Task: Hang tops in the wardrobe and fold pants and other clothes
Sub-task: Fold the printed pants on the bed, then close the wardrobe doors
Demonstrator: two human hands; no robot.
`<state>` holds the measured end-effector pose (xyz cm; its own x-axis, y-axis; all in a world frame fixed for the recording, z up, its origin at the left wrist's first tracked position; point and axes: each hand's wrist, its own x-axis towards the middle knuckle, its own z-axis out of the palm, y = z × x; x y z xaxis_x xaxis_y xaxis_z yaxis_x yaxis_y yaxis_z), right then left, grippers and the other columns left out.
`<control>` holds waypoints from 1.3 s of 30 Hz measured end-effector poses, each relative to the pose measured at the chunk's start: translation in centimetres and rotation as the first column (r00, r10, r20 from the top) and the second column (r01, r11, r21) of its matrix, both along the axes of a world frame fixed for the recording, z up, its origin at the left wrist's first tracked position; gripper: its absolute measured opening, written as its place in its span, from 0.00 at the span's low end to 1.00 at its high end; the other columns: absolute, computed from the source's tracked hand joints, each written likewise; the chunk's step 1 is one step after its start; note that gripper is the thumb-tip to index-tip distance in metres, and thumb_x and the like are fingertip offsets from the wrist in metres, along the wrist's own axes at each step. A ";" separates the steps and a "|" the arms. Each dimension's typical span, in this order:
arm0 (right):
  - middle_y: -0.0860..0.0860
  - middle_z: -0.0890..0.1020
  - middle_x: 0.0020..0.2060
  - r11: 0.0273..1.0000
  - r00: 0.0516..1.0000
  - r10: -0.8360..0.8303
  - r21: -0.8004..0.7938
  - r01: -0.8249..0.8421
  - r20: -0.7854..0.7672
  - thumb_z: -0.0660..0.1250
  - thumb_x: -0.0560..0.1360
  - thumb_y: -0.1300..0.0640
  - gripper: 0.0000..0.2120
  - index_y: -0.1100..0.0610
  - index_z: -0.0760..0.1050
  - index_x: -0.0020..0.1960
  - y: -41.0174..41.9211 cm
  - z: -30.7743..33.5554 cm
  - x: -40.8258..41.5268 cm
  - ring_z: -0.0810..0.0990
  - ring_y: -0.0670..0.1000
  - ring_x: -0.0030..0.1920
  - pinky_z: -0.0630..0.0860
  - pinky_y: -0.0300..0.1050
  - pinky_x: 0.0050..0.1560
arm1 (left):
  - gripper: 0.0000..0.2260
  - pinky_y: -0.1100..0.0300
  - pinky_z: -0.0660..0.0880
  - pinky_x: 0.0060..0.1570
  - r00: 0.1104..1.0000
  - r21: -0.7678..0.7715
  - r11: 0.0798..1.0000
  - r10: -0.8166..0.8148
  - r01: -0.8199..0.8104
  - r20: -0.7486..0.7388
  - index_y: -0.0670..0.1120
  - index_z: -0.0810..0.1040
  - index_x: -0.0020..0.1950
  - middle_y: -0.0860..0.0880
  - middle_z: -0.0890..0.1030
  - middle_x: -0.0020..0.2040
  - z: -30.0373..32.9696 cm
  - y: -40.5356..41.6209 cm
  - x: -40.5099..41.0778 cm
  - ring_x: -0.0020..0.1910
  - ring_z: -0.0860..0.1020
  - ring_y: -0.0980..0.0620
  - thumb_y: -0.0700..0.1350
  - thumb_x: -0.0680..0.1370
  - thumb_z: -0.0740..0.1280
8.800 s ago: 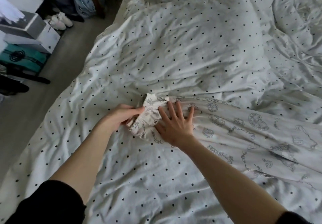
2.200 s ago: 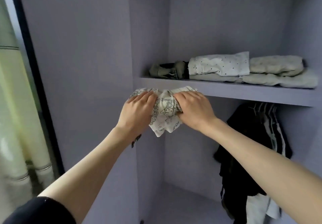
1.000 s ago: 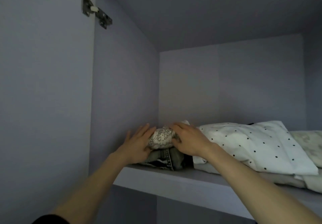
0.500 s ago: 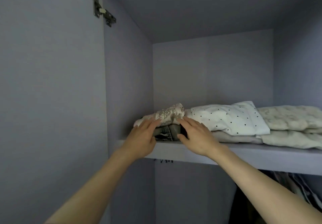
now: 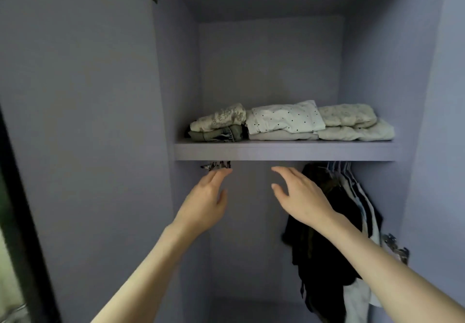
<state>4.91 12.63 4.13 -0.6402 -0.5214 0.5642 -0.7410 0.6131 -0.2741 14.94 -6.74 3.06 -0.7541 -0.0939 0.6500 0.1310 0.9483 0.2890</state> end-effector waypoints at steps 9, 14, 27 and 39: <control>0.46 0.66 0.71 0.983 0.981 0.180 -0.049 -0.177 0.070 0.56 0.80 0.49 0.23 0.48 0.57 0.74 -1.1 -2.8 9.1 0.70 0.50 0.66 0.69 0.45 0.60 | 0.17 0.44 0.72 0.60 0.938 -0.191 0.952 0.176 -0.240 -0.300 0.39 0.76 0.62 0.40 0.73 0.66 0.6 1.3 11.6 0.69 0.68 0.40 0.30 0.74 0.63; 0.46 0.59 0.74 0.947 0.945 0.321 -0.016 -0.321 0.068 0.55 0.81 0.49 0.24 0.48 0.53 0.76 -4.4 -2.6 13.4 0.62 0.48 0.72 0.65 0.45 0.67 | 0.22 0.41 0.58 0.70 0.811 -0.279 0.839 0.281 -0.467 -0.514 0.39 0.73 0.66 0.38 0.65 0.72 2.4 -1.3 16.6 0.73 0.58 0.36 0.30 0.71 0.64; 0.41 0.55 0.75 0.889 0.871 0.457 -0.100 -0.446 0.182 0.56 0.80 0.47 0.26 0.45 0.52 0.76 -16.8 -3.4 20.7 0.53 0.40 0.73 0.54 0.35 0.68 | 0.32 0.47 0.70 0.59 0.880 -0.134 0.924 0.286 -0.358 -0.380 0.35 0.47 0.76 0.34 0.65 0.69 2.7 -12.2 22.2 0.64 0.69 0.35 0.43 0.79 0.62; 0.41 0.73 0.63 0.811 0.963 0.251 -0.565 -0.154 0.098 0.56 0.80 0.50 0.18 0.49 0.68 0.69 -9.3 -4.3 19.2 0.71 0.38 0.63 0.69 0.37 0.64 | 0.27 0.56 0.61 0.68 0.953 -0.339 0.932 -0.208 0.126 -0.219 0.45 0.40 0.75 0.42 0.52 0.77 3.0 -5.9 16.3 0.73 0.61 0.45 0.45 0.81 0.53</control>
<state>24.06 3.33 -0.16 -0.6610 -0.2851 0.6941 -0.7473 0.1661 -0.6434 31.22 -12.69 6.09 -0.5526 0.2612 0.7914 0.3232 0.9425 -0.0854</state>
